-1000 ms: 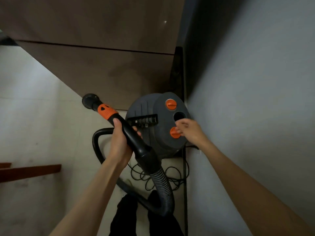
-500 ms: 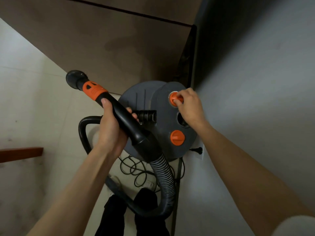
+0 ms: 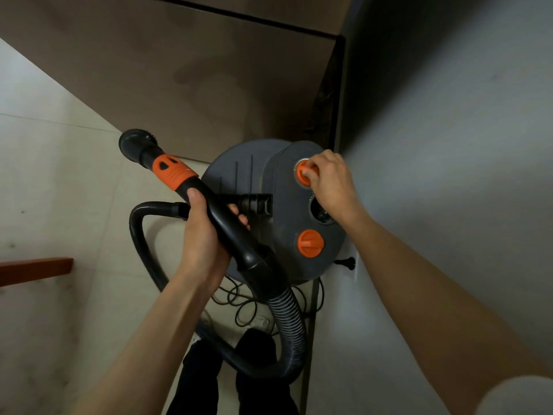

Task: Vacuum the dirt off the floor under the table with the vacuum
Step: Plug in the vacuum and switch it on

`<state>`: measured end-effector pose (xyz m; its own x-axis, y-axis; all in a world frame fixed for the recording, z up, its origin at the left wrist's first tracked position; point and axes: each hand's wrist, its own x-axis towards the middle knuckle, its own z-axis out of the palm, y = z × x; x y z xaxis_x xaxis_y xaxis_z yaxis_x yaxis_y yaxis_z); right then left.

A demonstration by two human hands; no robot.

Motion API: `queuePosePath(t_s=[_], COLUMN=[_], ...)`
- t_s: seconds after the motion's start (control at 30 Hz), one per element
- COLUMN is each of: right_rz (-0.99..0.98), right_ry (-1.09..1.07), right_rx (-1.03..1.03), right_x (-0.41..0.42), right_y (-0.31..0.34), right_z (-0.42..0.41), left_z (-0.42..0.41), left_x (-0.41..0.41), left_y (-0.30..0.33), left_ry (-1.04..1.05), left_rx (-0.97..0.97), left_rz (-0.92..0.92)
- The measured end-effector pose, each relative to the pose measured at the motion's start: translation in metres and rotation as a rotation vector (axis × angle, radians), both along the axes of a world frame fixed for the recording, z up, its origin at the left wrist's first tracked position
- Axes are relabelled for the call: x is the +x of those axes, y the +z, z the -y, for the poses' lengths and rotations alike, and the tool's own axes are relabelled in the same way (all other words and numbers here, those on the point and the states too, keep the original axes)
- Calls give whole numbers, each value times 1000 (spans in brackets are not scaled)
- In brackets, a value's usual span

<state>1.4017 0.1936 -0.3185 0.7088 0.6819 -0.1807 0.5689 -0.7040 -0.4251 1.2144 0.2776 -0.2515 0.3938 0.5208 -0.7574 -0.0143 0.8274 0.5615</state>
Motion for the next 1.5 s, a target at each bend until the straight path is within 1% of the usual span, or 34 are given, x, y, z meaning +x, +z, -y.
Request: queuePosePath(t_s=[0.27, 0.4, 0.53, 0.7, 0.87, 1.0, 1.17, 1.3, 1.37, 1.5], right_rz=[-54, -123, -68, -123, -111, -106, -53, -45, -61, -134], right_ry=[-88, -137, -130, -62, -1, -17, -18, -36, -44, -134], right_rx=[9, 137, 237, 199, 124, 110, 117, 84, 73, 64], right_x=[-3, -21, -63, -95, -94, -91, -97, -101, -101, -100], right_y=[1, 3, 0, -5, -7, -7, -7, -3, -2, -1], right_z=[-2, 21, 67, 100, 97, 93, 89, 85, 84, 82], left_z=[4, 6, 10, 15, 19, 20, 18, 17, 19, 23], left_x=[0, -5, -15, -31, -36, -38, -44, -46, -45, -45], left_y=[0, 1, 0, -4, -3, -2, 0, -3, -4, -5], left_ry=[12, -12, -21, -14, 19, 32, 43, 47, 54, 57], left_rx=[-2, 7, 2, -15, -17, -10, -25, -32, -26, -24], left_rz=[16, 22, 26, -7, 11, 16, 50, 39, 23, 13])
